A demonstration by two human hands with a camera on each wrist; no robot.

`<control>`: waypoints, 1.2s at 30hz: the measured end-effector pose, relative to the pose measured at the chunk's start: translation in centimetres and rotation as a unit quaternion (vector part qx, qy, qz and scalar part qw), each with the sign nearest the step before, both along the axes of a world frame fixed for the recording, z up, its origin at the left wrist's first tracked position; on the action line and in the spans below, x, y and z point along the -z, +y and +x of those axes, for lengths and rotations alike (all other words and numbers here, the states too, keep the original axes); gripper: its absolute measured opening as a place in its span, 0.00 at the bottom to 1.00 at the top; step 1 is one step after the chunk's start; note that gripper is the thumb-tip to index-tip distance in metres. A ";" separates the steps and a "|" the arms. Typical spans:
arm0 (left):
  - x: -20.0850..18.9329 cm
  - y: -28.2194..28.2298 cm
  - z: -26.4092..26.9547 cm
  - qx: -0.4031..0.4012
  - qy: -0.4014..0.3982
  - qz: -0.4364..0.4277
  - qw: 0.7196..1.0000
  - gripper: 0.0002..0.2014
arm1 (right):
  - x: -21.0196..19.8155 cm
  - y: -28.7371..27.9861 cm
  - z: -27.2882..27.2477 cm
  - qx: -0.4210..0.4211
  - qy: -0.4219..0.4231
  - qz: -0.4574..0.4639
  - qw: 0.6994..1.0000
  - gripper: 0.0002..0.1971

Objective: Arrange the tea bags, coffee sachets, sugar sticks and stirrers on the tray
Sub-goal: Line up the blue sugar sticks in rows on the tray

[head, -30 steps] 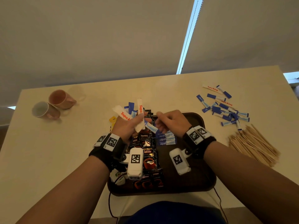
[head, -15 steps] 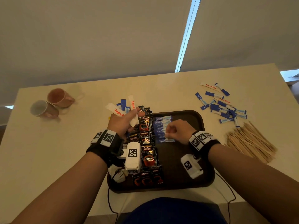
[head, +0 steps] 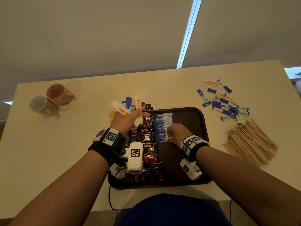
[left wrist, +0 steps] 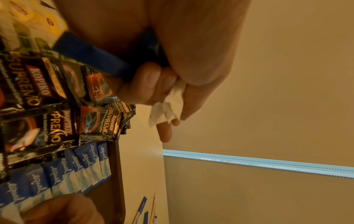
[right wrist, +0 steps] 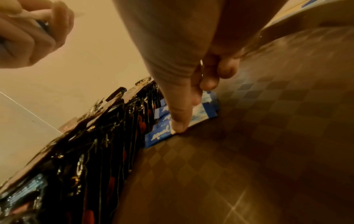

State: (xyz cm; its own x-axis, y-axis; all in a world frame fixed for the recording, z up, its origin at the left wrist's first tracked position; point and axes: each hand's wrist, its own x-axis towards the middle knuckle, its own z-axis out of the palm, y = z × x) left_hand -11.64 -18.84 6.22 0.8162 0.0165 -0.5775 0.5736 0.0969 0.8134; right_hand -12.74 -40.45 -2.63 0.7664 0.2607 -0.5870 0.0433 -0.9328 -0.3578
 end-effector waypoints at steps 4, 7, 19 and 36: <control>0.3 0.1 -0.1 0.004 -0.001 0.006 1.000 0.06 | -0.7 0.0 0.1 0.037 -0.030 0.046 0.998 0.08; 0.1 -0.1 -0.3 0.014 -0.005 0.005 1.000 0.07 | -3.7 0.7 1.2 0.114 -0.112 0.160 0.974 0.12; -1.0 -1.3 -1.1 0.111 -0.087 0.014 0.990 0.04 | -10.4 3.6 3.0 0.246 -0.016 0.398 0.884 0.10; 0.8 0.3 -0.8 0.028 -0.051 0.039 0.998 0.21 | -1.4 -1.5 -1.9 -0.092 0.118 0.017 0.989 0.09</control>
